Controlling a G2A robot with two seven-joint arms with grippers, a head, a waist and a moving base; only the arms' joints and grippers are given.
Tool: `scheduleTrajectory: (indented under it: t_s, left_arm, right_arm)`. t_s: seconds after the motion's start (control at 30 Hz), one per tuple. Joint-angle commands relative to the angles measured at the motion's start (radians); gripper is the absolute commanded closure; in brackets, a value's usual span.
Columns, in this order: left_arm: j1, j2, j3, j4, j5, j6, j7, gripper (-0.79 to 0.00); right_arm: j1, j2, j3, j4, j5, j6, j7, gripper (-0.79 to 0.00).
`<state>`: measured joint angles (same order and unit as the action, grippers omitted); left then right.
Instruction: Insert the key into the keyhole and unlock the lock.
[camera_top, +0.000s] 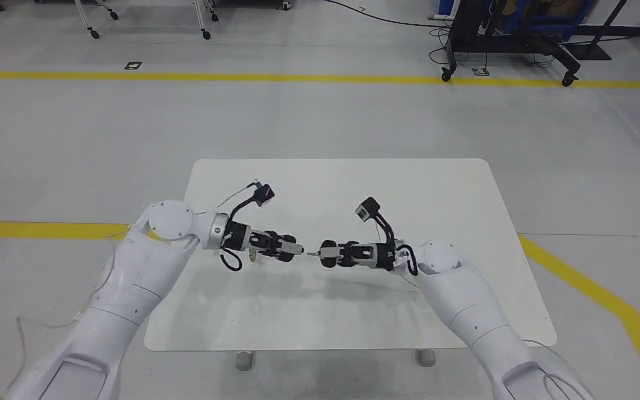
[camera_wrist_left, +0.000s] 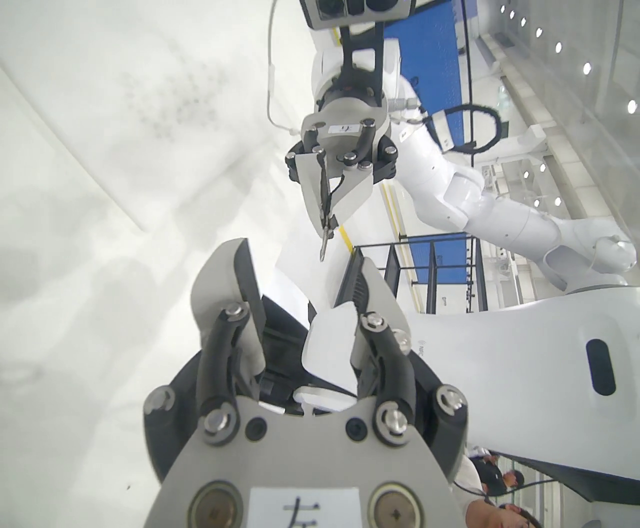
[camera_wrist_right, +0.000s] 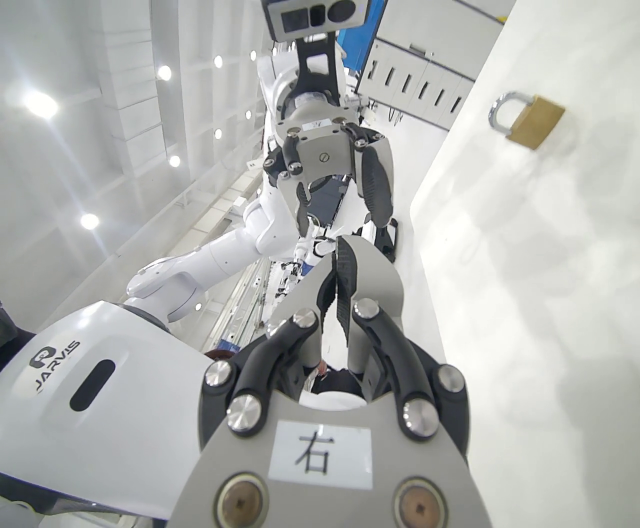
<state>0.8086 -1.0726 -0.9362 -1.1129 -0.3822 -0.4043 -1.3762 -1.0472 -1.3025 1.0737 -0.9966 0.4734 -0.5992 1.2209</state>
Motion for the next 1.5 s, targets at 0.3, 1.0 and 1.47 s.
scheduleTrajectory:
  t_s: [0.3,1.0,1.47]
  left_arm:
    - [0.039,0.047,-0.162,-0.014,-0.015,-0.041,0.031,-0.785]
    - [0.049,0.112,-0.038,-0.440,0.926,0.475,-0.142,-0.785]
    - [-0.042,0.048,0.137,-0.247,0.987,0.481,-0.011,-0.379]
  right_arm:
    - [-0.125,0.098,0.236,-0.073,0.028,-0.117,-0.117,0.000]
    - [-0.125,0.098,0.236,-0.073,0.028,-0.117,-0.117,0.000]
    - [-0.125,0.098,0.236,-0.073,0.028,-0.117,-0.117,0.000]
